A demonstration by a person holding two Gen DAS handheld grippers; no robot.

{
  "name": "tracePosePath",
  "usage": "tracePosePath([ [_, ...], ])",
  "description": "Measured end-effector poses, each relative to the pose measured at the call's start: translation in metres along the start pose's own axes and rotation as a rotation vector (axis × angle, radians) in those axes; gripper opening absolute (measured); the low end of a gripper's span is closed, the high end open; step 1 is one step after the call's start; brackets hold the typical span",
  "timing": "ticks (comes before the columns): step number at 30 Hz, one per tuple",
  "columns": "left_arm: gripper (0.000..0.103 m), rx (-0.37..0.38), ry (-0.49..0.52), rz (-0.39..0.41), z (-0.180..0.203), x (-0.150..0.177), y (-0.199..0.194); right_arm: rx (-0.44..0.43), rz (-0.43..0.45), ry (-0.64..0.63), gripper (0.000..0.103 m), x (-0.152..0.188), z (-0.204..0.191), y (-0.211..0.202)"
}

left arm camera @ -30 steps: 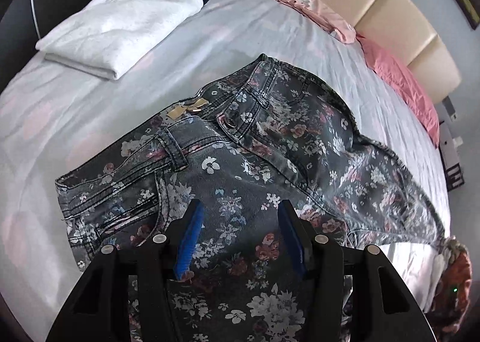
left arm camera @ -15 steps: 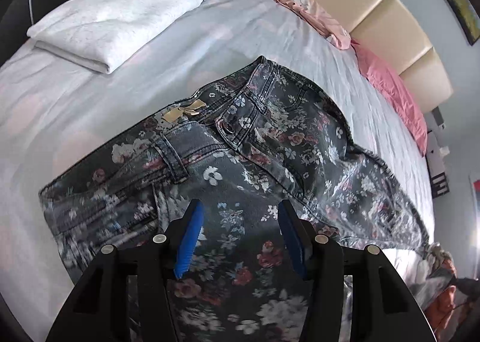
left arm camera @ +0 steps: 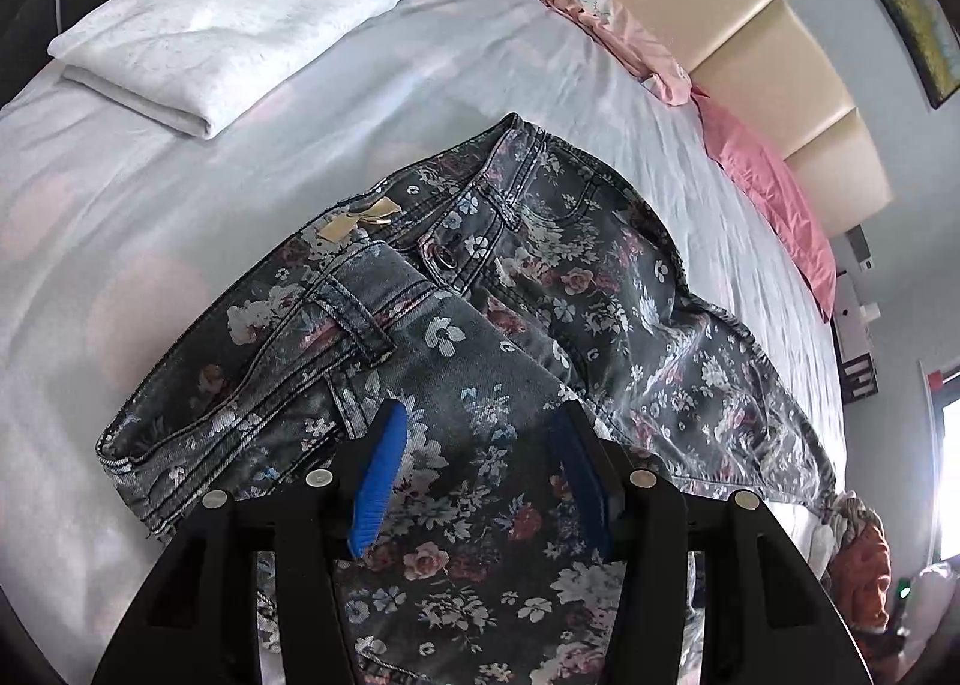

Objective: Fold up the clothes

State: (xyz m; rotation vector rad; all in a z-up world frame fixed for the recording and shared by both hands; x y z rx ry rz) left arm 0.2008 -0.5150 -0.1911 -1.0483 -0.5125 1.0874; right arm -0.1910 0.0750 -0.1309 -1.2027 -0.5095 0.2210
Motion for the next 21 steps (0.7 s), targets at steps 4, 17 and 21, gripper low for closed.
tracePosePath([
  [4,0.053,-0.002,-0.01,-0.004,-0.001,0.001,0.0,-0.034,-0.127,-0.039,0.009,0.028,0.003,0.038],
  [17,0.053,-0.041,-0.006,-0.01,-0.002,0.004,0.003,-0.074,-0.044,0.017,0.018,0.048,0.044,-0.017],
  [21,0.053,-0.054,0.009,-0.015,-0.001,0.006,0.004,-0.074,0.011,0.024,0.018,0.031,0.048,-0.036],
])
Point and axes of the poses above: each gripper's, at about its wrist camera, not at the fingertips, and y roughly the way its jaws point, z to its right, x to its underside, the point moved 4 cm from there along y, roughly the way its jaws point, and after that the axes turned 15 degrees about -z, right-handed, at the moved point
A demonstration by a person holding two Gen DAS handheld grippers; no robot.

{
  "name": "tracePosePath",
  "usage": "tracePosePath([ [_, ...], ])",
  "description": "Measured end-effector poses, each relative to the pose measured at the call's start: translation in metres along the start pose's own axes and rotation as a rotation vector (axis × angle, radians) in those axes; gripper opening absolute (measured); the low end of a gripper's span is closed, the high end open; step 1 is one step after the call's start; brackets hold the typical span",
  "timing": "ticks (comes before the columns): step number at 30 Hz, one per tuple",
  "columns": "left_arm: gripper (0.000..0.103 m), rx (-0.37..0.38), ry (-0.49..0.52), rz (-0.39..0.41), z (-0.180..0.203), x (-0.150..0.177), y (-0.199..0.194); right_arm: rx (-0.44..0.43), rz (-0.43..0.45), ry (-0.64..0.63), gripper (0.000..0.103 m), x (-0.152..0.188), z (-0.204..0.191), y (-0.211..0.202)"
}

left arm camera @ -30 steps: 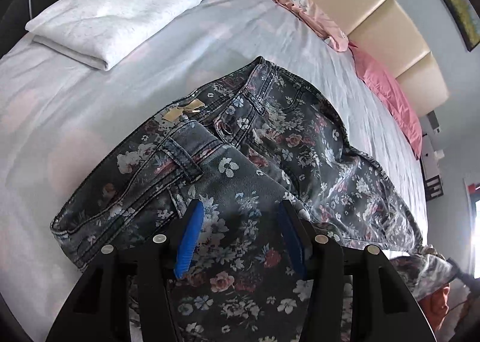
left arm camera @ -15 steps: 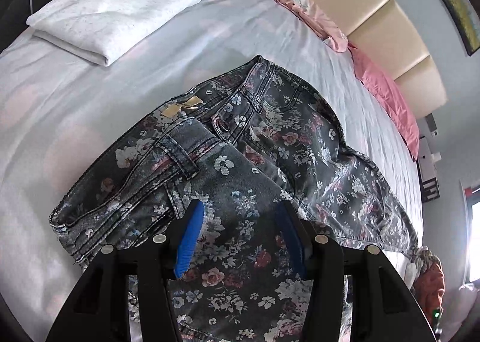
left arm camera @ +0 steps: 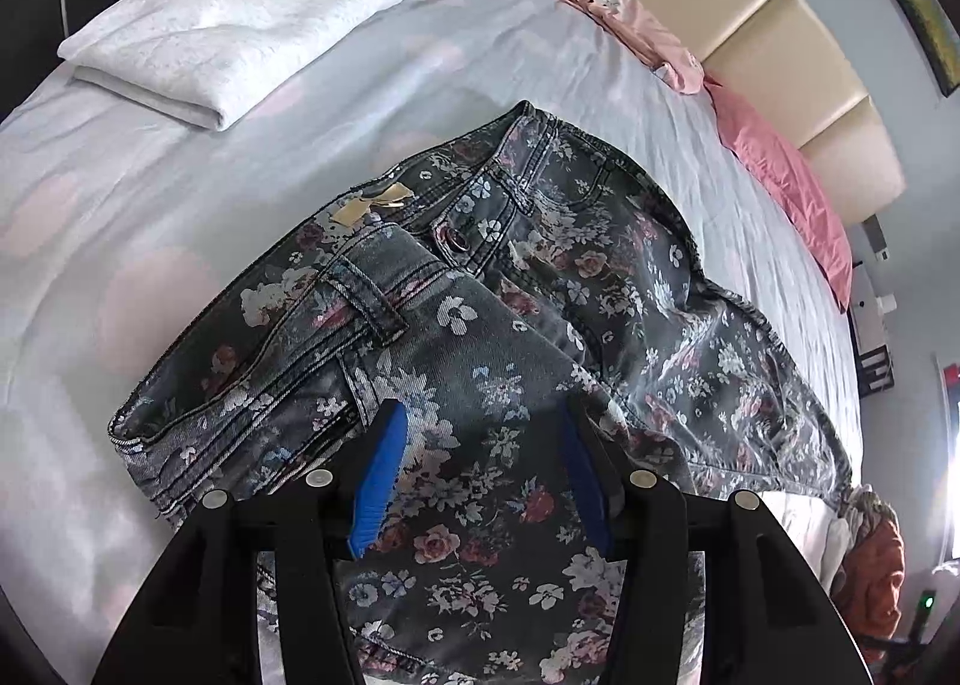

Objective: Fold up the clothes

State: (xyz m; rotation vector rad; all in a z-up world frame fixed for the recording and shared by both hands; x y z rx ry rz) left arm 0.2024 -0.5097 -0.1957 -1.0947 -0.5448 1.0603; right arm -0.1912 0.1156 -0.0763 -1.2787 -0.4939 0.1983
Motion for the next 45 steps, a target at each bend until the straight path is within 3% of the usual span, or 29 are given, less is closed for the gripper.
tracePosePath([
  [10,0.053,-0.072,0.015,-0.039,0.004,-0.003,0.015,0.122,-0.064,-0.091,0.028,-0.039,-0.013,0.018],
  [20,0.053,-0.153,0.041,-0.092,0.008,-0.008,0.035,0.199,-0.116,-0.133,0.049,-0.084,-0.016,0.048],
  [26,0.053,-0.162,0.032,-0.111,0.006,-0.011,0.04,0.168,-0.179,-0.111,0.049,-0.091,-0.006,0.075],
  [28,0.053,-0.169,0.033,-0.123,0.008,-0.012,0.042,0.14,-0.17,-0.11,0.046,-0.088,-0.006,0.075],
  [30,0.053,-0.173,0.034,-0.125,0.009,-0.013,0.042,0.09,-0.167,-0.116,0.017,-0.082,-0.008,0.073],
  [33,0.053,-0.169,0.036,-0.126,0.011,-0.014,0.041,0.148,-0.167,-0.147,0.006,-0.071,-0.013,0.067],
  [41,0.053,-0.088,0.005,-0.131,0.008,-0.011,0.035,0.18,-0.113,-0.114,0.003,-0.044,-0.007,0.018],
  [45,0.053,-0.059,-0.012,-0.129,0.004,-0.007,0.032,0.173,-0.126,-0.113,0.005,-0.033,-0.009,0.015],
])
Point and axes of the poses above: each gripper's, at about its wrist camera, not at the fingertips, and y roughly the way its jaws point, z to its right, x to its underside, the point moved 4 cm from there along y, roughly the way its jaws point, and after that the axes turned 15 degrees about -z, right-handed, at the moved point
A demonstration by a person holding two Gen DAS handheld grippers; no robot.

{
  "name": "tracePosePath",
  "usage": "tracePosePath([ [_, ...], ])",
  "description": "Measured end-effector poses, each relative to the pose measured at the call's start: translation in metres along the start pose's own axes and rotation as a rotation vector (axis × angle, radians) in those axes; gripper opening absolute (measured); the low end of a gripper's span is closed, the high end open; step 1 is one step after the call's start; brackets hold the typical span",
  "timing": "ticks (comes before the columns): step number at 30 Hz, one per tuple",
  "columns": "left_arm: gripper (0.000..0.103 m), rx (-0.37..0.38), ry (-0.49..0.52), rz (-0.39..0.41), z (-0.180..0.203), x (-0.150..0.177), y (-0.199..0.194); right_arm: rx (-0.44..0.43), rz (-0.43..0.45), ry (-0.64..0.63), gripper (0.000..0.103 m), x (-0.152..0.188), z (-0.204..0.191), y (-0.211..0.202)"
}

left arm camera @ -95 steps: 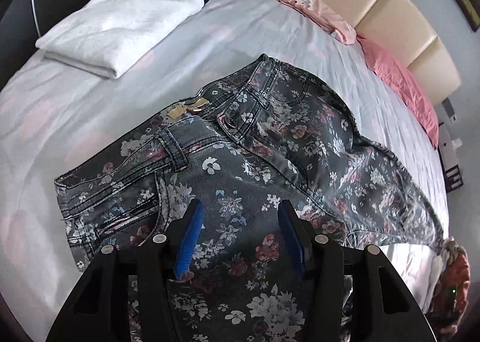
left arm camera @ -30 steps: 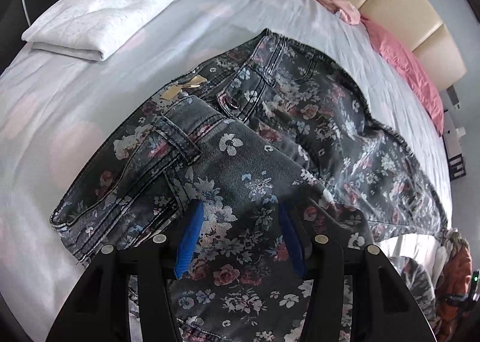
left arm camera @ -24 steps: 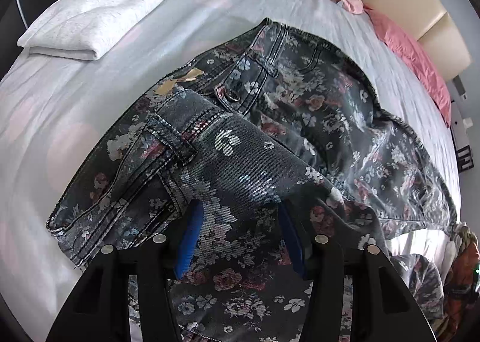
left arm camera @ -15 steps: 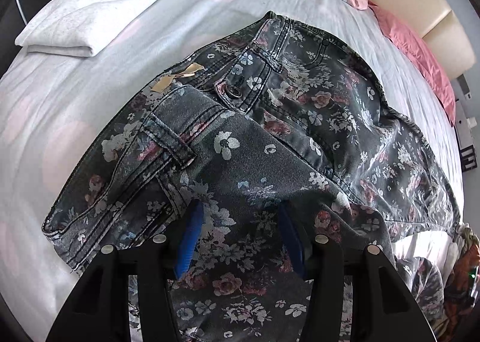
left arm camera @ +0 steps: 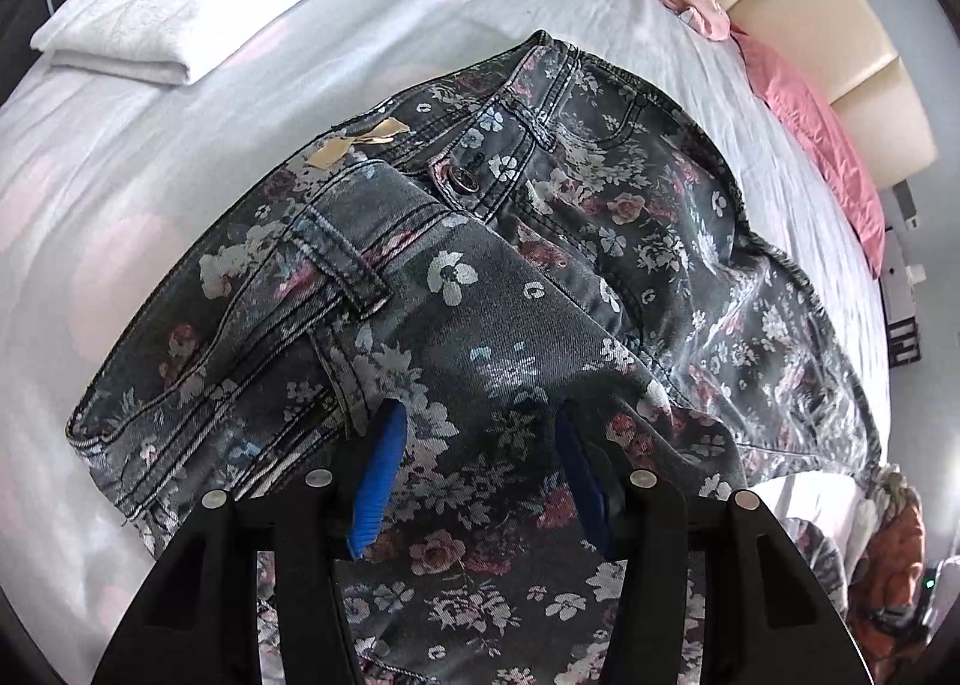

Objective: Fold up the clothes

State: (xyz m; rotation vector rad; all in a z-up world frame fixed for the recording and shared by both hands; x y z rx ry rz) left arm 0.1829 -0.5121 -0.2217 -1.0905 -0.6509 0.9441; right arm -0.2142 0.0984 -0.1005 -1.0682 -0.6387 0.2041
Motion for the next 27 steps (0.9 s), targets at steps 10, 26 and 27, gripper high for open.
tracePosePath([
  [10,0.053,0.009,-0.013,0.006,-0.005,0.003,-0.002,0.071,-0.007,-0.025,0.038,-0.015,-0.002,0.036],
  [26,0.053,-0.027,0.004,-0.005,0.002,0.003,0.003,0.055,-0.003,-0.088,0.016,0.003,-0.006,0.047],
  [27,0.053,-0.024,0.003,-0.005,0.002,0.004,0.002,0.06,0.005,-0.083,0.015,0.007,-0.005,0.04],
])
Point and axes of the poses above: each gripper's, at about its wrist camera, not at the fingertips, and y roughly the way its jaws point, z to its right, x to its underside, the point moved 4 cm from there along y, roughly the way its jaws point, and after that the axes turned 15 degrees about -z, right-handed, at the moved point
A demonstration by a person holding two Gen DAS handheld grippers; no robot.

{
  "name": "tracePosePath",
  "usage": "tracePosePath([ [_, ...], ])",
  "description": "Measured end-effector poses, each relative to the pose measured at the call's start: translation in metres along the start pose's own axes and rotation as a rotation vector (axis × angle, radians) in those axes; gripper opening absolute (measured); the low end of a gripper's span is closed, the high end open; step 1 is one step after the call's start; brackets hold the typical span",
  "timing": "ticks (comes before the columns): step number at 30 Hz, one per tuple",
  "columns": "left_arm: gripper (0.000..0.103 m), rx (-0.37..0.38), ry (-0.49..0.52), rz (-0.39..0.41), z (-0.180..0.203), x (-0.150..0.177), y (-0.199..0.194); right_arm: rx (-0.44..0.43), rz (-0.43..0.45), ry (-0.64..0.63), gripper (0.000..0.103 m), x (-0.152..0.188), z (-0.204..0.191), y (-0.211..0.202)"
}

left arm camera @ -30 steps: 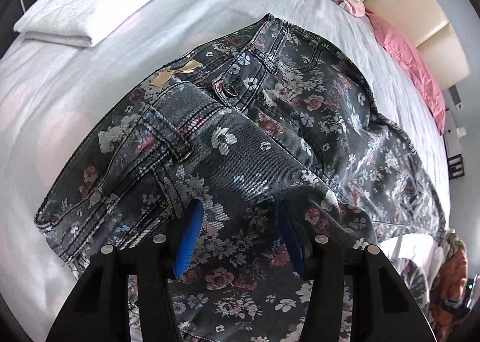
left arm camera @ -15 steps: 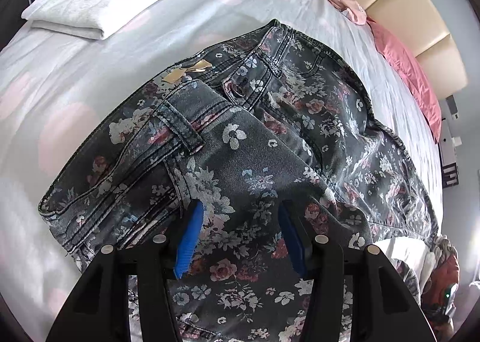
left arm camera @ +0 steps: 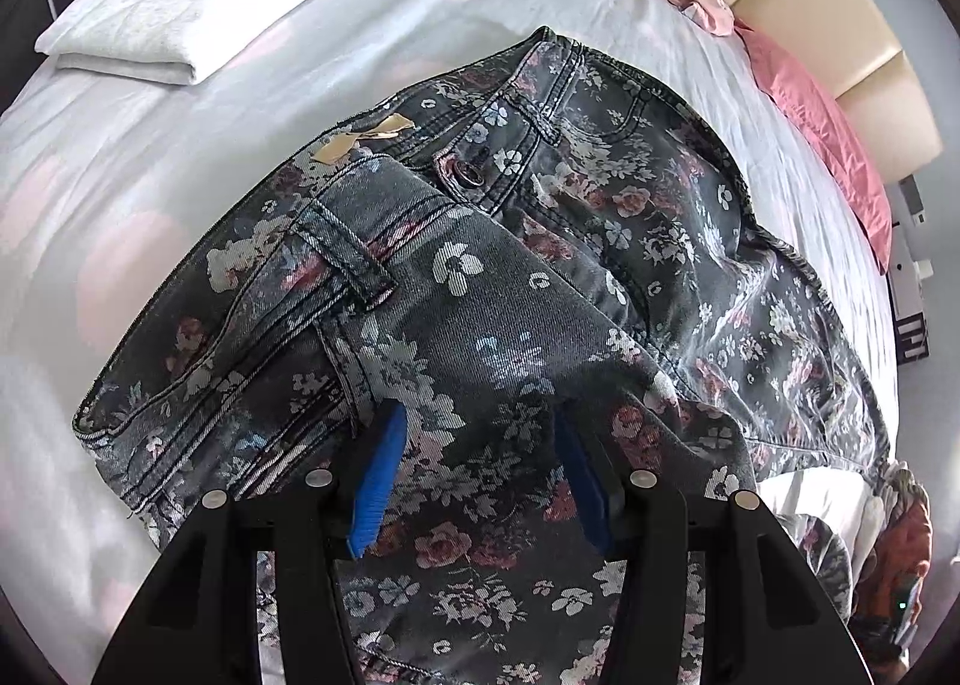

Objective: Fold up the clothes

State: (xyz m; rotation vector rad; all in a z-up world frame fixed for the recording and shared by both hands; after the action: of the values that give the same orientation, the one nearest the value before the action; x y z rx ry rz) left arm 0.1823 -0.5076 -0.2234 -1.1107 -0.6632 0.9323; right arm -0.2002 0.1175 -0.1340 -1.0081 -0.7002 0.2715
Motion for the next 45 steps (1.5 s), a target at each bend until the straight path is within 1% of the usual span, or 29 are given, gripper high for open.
tracePosePath([
  [5,0.053,0.022,-0.009,0.005,-0.002,0.002,-0.003,0.049,0.088,0.1,0.015,0.021,0.028,-0.051],
  [9,0.053,0.039,-0.01,0.012,-0.004,0.004,-0.006,0.101,0.209,0.203,0.015,0.041,0.054,-0.102],
  [11,0.053,0.048,-0.011,0.015,-0.005,0.004,-0.007,0.131,0.268,0.259,0.015,0.06,0.039,-0.112],
  [12,0.053,0.051,-0.013,0.018,-0.006,0.004,-0.008,0.145,0.289,0.289,0.015,0.058,0.037,-0.116],
  [14,0.053,0.057,-0.018,0.022,-0.007,0.005,-0.01,0.188,0.312,0.346,0.015,0.039,0.05,-0.12],
  [16,0.053,0.06,-0.021,0.024,-0.008,0.005,-0.01,0.263,0.314,0.39,0.015,0.021,0.066,-0.112],
  [17,0.053,0.06,-0.022,0.024,-0.008,0.005,-0.011,0.278,0.296,0.391,0.015,0.012,0.067,-0.104],
  [18,0.053,0.06,-0.022,0.024,-0.008,0.005,-0.011,0.277,0.27,0.385,0.015,0.005,0.064,-0.094],
  [20,0.053,0.059,-0.022,0.023,-0.008,0.005,-0.011,0.238,0.216,0.352,0.015,-0.011,0.058,-0.071],
  [22,0.053,0.047,-0.024,0.021,-0.009,0.003,-0.011,0.21,0.183,0.335,0.015,-0.014,0.053,-0.053],
  [24,0.053,0.02,-0.029,0.036,-0.011,0.002,-0.014,0.204,0.154,0.324,0.015,-0.016,0.048,-0.037],
  [26,0.053,-0.005,-0.027,0.062,-0.014,0.002,-0.022,0.203,0.139,0.321,0.015,-0.017,0.046,-0.025],
  [28,0.054,-0.014,-0.034,0.071,-0.02,0.001,-0.031,0.195,0.141,0.327,0.015,-0.015,0.046,-0.021],
  [31,0.054,-0.025,-0.045,0.007,-0.036,-0.006,-0.038,0.181,0.149,0.322,0.015,-0.009,0.048,-0.021],
  [34,0.054,-0.098,0.002,-0.066,-0.05,-0.014,-0.041,0.183,0.157,0.311,0.015,-0.007,0.046,-0.022],
  [39,0.056,-0.214,0.082,-0.199,-0.082,-0.017,-0.032,0.192,0.168,0.297,0.015,0.003,0.04,-0.03],
  [41,0.058,-0.172,0.095,-0.259,-0.091,-0.013,-0.024,0.186,0.171,0.296,0.015,0.006,0.039,-0.032],
  [42,0.059,-0.135,0.101,-0.289,-0.094,-0.01,-0.02,0.183,0.173,0.296,0.015,0.005,0.039,-0.031],
  [43,0.061,-0.115,0.11,-0.307,-0.096,-0.007,-0.017,0.181,0.174,0.296,0.015,0.006,0.038,-0.032],
  [44,0.067,-0.111,0.125,-0.315,-0.097,-0.005,-0.014,0.179,0.175,0.295,0.015,0.004,0.038,-0.029],
  [45,0.067,-0.101,0.125,-0.326,-0.098,-0.004,-0.012,0.18,0.175,0.295,0.016,0.002,0.038,-0.027],
])
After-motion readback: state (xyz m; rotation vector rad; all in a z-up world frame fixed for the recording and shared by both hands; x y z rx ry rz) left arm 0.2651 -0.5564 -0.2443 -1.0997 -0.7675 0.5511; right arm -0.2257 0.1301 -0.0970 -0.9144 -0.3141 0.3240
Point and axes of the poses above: each gripper's, at about its wrist camera, not at the fingertips, and y roughly the way its jaws point, z to its right, x to its underside, the point moved 4 cm from there along y, roughly the way its jaws point, and after that the axes turned 15 degrees about -z, right-handed, at the moved point
